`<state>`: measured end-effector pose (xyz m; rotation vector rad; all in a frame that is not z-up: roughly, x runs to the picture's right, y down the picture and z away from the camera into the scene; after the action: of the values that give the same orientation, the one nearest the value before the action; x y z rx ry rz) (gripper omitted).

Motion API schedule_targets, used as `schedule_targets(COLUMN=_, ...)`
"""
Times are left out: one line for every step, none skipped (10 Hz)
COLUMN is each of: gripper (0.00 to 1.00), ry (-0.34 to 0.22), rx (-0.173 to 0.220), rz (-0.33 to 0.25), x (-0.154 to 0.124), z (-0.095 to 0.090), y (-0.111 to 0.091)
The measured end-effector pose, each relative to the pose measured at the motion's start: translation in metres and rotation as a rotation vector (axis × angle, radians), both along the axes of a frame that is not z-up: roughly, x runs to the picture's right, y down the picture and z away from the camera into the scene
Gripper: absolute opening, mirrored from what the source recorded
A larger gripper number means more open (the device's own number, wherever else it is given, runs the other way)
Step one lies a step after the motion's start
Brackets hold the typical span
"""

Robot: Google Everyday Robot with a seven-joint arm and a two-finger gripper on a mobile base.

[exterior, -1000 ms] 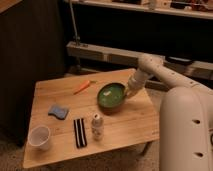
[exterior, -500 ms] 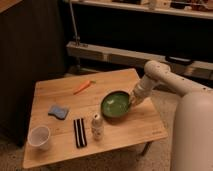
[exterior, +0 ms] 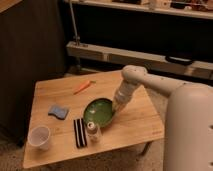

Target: Drag the ceramic bowl in a circle

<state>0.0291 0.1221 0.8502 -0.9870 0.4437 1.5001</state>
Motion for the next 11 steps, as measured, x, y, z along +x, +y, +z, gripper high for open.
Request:
schedule_targets(gripper=0.0, ry=-0.001, rx=0.006, rz=0.001, x=-0.007, z=0.008, y=-0.005)
schedule_targets(gripper=0.0, ry=0.009, rx=0.015, rz=0.008, x=-0.007, z=0.019, y=-0.016)
schedule_targets(gripper=0.0, ry=0.018, rx=0.023, rz=0.016, x=-0.006, z=0.028, y=-0.027)
schedule_targets(gripper=0.0, ry=0.03, rx=0.03, rz=0.026, x=-0.001, z=0.042, y=-0.043)
schedule_targets(gripper=0.0, ry=0.047, rx=0.038, rz=0.047, x=0.006, z=0.06, y=-0.066)
schedule_targets(gripper=0.0, ry=0.065, rx=0.042, rz=0.064, x=0.013, z=0.076, y=-0.083)
schedule_targets(gripper=0.0, ry=0.084, rx=0.044, rz=0.08, x=0.018, z=0.089, y=-0.098)
schedule_targets(gripper=0.0, ry=0.11, rx=0.041, rz=0.094, x=0.028, z=0.102, y=-0.11)
schedule_targets(gripper=0.0, ry=0.132, rx=0.036, rz=0.109, x=0.04, z=0.109, y=-0.116)
schedule_targets(gripper=0.0, ry=0.148, rx=0.032, rz=0.119, x=0.054, z=0.11, y=-0.116)
schedule_targets(gripper=0.0, ry=0.164, rx=0.031, rz=0.137, x=0.076, z=0.103, y=-0.111)
